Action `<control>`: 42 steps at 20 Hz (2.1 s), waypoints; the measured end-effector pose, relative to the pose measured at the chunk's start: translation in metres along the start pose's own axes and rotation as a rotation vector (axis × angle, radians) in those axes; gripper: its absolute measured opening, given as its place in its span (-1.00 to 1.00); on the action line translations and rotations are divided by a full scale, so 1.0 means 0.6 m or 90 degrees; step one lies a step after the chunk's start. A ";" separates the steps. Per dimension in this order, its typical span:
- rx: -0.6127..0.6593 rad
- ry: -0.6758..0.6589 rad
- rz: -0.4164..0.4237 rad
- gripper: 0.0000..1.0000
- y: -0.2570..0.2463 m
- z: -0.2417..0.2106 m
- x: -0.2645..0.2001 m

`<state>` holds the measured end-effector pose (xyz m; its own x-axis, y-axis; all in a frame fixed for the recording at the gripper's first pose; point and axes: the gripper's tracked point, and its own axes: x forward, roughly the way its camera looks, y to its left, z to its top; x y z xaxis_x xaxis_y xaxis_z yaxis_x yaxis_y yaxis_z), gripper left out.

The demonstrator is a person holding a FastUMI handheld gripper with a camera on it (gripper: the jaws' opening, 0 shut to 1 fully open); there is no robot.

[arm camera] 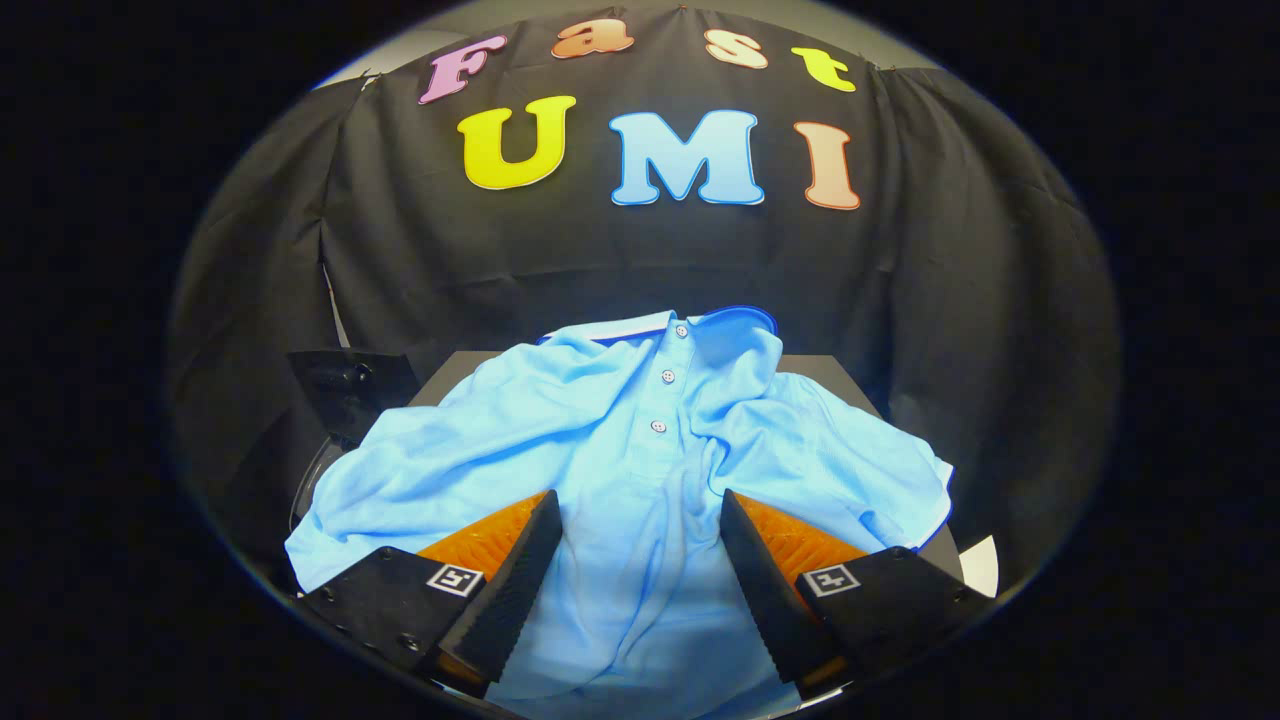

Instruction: Put the clothes into the washing machine and then close the washing machine lid.

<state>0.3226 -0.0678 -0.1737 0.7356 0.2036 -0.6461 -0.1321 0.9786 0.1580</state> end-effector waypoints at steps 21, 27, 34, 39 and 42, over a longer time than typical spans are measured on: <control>0.055 -0.009 0.013 -0.96 0.015 0.029 -0.022; 0.078 -0.051 0.040 -0.97 0.020 0.093 -0.069; 0.084 -0.106 0.071 -0.96 0.046 0.163 -0.128; 0.083 -0.129 0.084 -0.96 0.064 0.194 -0.159; 0.079 -0.142 0.094 -0.96 0.074 0.207 -0.175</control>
<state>0.3222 -0.0497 -0.0060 0.8439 0.3180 -0.4321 -0.1758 0.9249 0.3372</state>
